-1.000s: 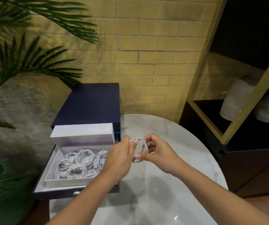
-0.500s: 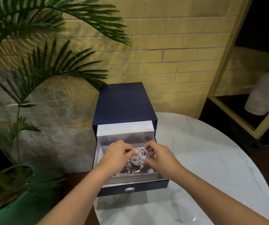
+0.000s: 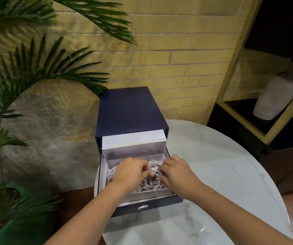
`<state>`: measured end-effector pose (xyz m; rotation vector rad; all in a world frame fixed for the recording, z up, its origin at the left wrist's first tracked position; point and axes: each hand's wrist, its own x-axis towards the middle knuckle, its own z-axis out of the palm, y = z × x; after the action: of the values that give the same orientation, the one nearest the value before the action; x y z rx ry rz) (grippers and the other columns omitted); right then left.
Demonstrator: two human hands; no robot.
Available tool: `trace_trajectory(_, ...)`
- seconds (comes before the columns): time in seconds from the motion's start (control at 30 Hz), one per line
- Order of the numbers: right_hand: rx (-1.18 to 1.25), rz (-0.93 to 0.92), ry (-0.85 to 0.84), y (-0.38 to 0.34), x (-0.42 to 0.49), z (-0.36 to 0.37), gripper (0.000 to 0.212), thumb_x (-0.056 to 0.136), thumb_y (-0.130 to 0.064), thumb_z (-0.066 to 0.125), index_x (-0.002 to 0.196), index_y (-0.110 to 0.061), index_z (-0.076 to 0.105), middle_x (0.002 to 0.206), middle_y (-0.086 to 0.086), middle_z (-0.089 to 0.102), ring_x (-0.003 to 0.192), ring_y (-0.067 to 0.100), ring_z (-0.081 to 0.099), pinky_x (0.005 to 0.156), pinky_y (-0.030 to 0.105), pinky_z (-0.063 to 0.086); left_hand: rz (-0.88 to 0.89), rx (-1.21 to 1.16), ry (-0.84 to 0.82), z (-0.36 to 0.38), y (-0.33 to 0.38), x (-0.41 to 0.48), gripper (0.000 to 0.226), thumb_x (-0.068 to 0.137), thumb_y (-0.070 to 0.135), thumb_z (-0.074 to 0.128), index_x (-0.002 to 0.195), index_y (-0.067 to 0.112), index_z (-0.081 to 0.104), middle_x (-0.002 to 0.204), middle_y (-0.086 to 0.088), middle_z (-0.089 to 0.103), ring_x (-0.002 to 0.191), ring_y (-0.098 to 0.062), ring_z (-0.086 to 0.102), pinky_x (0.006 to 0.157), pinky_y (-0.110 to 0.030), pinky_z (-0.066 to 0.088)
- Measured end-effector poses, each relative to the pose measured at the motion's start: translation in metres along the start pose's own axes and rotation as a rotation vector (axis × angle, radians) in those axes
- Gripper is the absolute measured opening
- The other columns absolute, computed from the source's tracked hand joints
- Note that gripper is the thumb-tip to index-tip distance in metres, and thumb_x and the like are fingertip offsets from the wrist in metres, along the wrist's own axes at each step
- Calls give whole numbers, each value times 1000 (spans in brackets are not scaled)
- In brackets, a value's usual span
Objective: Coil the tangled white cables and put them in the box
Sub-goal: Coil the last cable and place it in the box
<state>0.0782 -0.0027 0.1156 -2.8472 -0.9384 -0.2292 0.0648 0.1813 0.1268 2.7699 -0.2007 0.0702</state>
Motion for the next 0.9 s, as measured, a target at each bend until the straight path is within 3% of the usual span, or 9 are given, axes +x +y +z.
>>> trace_trajectory(0.2, 75, 49, 38, 5, 0, 7, 26, 77, -28, 76, 101, -20, 69, 97, 0, 62, 91, 23, 53, 76, 37, 50, 24, 94, 73, 12, -4, 1, 24, 89, 50, 57, 90, 28, 66, 90, 8, 69, 91, -16, 60, 76, -32, 47)
trace_trajectory(0.33, 155, 64, 39, 6, -2, 9, 11, 82, -23, 71, 92, -19, 72, 95, -1, 61, 91, 22, 51, 79, 35, 47, 18, 85, 93, 17, -6, -3, 24, 89, 52, 56, 89, 29, 63, 89, 10, 69, 90, -14, 60, 76, -30, 46)
trace_trajectory(0.6, 259, 108, -44, 9, 2, 6, 25, 91, -20, 62, 114, -12, 69, 114, 0, 55, 101, 17, 57, 84, 15, 38, -8, 56, 97, 16, -14, -7, 19, 88, 51, 59, 86, 32, 63, 88, 13, 67, 90, -11, 57, 79, -29, 41)
trace_trajectory(0.9, 174, 124, -40, 12, 7, 6, 32, 93, -10, 54, 122, -14, 65, 124, 2, 56, 105, 22, 59, 93, 25, 44, -13, 47, 87, 16, -8, -4, 20, 88, 51, 58, 82, 33, 62, 87, 12, 65, 87, -12, 58, 74, -29, 40)
